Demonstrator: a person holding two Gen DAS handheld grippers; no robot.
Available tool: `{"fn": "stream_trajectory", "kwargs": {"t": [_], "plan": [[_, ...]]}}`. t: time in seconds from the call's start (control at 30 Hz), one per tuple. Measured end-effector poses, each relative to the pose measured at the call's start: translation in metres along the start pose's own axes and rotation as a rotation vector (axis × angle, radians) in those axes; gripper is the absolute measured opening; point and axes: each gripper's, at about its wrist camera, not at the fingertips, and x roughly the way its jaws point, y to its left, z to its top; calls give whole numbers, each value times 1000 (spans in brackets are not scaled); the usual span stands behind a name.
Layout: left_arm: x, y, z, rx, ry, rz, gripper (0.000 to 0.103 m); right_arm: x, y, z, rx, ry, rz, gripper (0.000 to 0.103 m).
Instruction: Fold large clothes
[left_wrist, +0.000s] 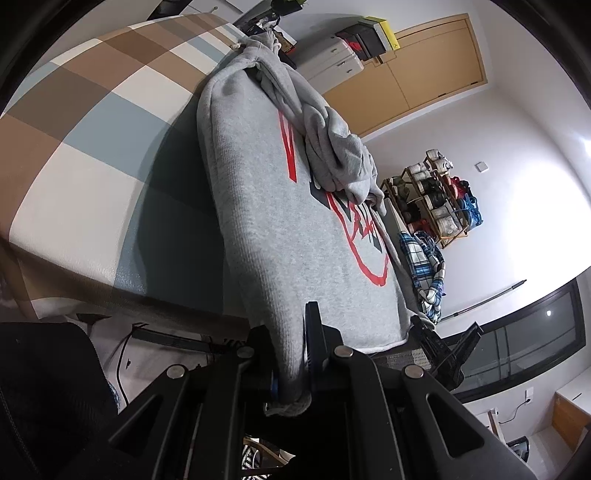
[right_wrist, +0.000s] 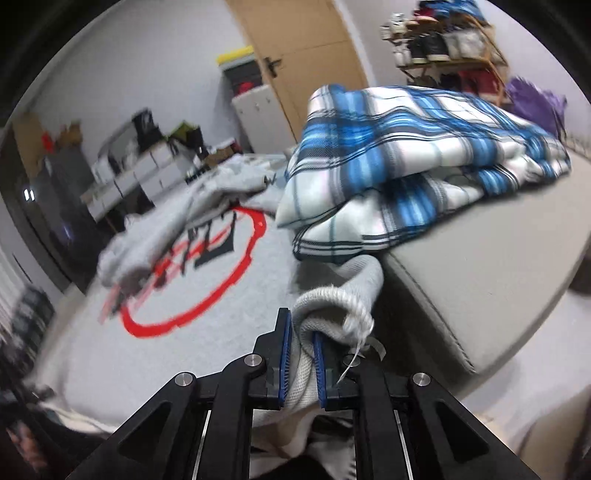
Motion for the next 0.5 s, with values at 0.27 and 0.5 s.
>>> {"fn": "stream_trajectory", "kwargs": {"t": [0.27,0.5], "plan": [[1,1,1,-13,9,-7,11,12,9,2,-39,70,-108,27],[2,4,2,-32,18,-9,14,24,16,6,-45,96,-144,45]]}}
